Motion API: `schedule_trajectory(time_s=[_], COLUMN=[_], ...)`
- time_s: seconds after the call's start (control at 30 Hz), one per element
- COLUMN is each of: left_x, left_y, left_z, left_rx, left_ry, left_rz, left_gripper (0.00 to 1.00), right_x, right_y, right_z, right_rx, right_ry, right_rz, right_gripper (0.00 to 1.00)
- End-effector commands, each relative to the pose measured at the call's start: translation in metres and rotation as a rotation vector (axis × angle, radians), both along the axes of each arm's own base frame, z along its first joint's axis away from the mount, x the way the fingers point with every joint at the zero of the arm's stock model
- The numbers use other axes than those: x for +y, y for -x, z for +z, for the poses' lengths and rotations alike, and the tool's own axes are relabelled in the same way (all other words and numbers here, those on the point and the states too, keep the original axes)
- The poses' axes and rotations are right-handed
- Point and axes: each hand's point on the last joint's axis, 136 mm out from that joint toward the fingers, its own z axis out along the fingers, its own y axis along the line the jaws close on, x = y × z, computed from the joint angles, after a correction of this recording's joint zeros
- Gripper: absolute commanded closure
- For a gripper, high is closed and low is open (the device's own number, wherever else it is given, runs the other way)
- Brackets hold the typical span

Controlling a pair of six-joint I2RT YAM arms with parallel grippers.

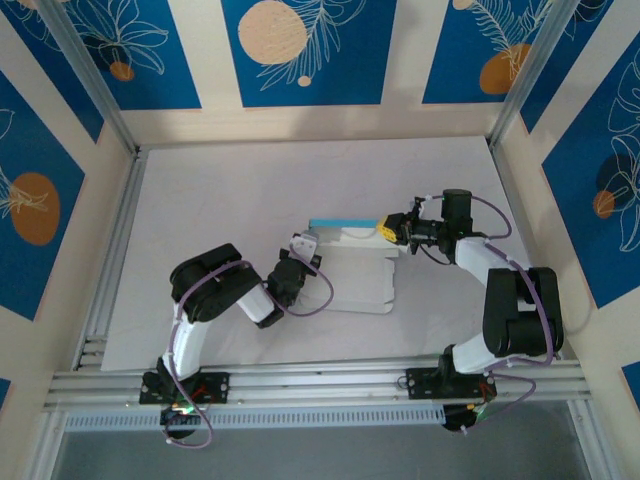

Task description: Fold the paper box

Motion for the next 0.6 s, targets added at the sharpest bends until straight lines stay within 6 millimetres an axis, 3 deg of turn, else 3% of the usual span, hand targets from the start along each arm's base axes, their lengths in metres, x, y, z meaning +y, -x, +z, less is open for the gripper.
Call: schedule_trajectory(time_s=[0.0,0.23,0.57], left_x=[-0.005,-0.004,0.0], left_y=[0.011,0.01,0.008], left_z=[-0.023,-0.02,-0.018], left_rx=[0.036,0.03,0.024], left_ry=[-0.083,-0.08,-0.084], left_rz=[-0.04,-0.026,0.001], left_gripper=[1.0,1.0,1.0], right_x=[0.004,0.003,-0.002], right_y=[0.004,0.005,0.007], right_z=[0.0,-0.004,-0.011], right_rx=[-0.007,-0.001,0.028], right_ry=[-0.027,-0.014,0.035], right_rz=[0.025,0.019,-0.013], right_gripper=[0.94,1.0,1.0])
